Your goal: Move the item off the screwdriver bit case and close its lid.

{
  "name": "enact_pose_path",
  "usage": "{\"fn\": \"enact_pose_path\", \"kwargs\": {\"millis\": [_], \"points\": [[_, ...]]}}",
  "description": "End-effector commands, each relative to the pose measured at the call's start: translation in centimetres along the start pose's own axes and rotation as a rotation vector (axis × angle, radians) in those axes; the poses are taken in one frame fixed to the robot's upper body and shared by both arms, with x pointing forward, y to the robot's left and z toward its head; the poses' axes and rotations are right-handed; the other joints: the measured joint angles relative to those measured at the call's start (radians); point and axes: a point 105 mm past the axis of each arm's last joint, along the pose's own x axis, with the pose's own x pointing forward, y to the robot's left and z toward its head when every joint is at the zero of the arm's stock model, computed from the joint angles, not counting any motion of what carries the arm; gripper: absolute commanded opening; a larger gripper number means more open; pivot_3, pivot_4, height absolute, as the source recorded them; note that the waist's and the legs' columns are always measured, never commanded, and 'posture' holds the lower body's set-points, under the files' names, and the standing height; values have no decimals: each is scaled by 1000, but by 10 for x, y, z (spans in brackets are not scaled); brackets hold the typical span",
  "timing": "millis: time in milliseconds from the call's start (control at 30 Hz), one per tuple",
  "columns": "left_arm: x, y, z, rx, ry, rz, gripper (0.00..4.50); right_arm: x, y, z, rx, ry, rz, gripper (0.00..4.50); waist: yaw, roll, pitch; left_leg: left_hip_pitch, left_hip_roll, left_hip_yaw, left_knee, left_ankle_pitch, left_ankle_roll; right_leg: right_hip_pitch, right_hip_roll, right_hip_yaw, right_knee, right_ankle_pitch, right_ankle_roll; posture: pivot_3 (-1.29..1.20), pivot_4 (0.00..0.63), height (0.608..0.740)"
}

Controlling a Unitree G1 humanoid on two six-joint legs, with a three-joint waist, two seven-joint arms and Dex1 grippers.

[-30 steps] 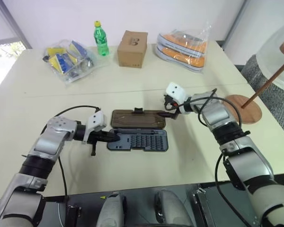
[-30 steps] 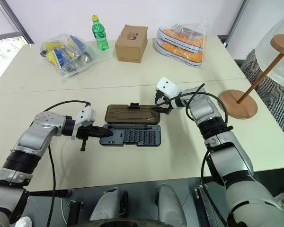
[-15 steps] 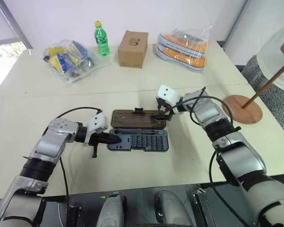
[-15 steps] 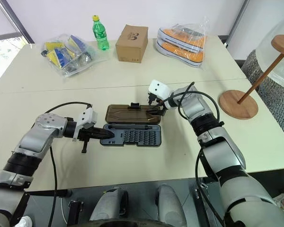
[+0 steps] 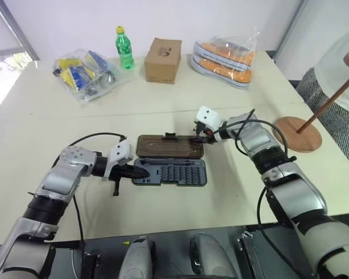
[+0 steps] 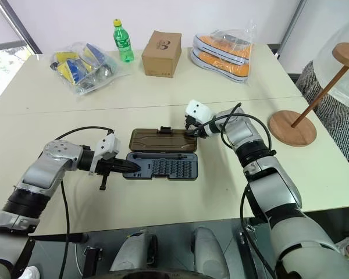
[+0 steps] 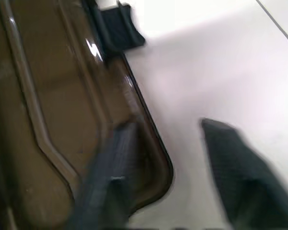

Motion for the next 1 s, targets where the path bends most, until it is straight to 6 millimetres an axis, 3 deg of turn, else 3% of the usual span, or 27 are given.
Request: {"fn": "enact_pose_path", "kwargs": {"millis": [33, 67, 367, 733, 1000], "points": [[2, -3, -14, -31, 52, -17, 0, -3, -5, -8, -1, 29, -27, 329, 0, 0, 0, 0, 0, 0, 0, 0, 0, 0, 0, 0, 0, 0, 0, 0, 150, 740], [2, -3, -14, -29, 53, -15, 0, -3, -4, -9, 1, 31, -23, 32, -1, -1, -1, 0, 0, 0, 0, 0, 0, 0, 0, 0, 0, 0, 0, 0, 150, 740], [1, 2, -12, -14, 53, 0, 0, 1, 9, -12, -77, 35, 15, 32, -6, -1, -2, 4, 1, 0, 0, 0, 0, 3, 1, 0, 1, 0, -1, 0, 150, 740], [4, 4, -11, 1, 55, 6, 0, -18, 4, 24, -482, -111, -210, 32, -14, -1, -2, 4, 1, 0, 0, 0, 0, 3, 1, 0, 1, 0, -1, 0, 150, 740], [7, 6, -9, 8, 55, -1, 0, -40, 7, 46, -649, -212, -409, 32, -22, -1, -2, 3, 1, -1, 0, 0, 0, 3, 1, 0, 1, 0, -1, 0, 150, 740]]}}
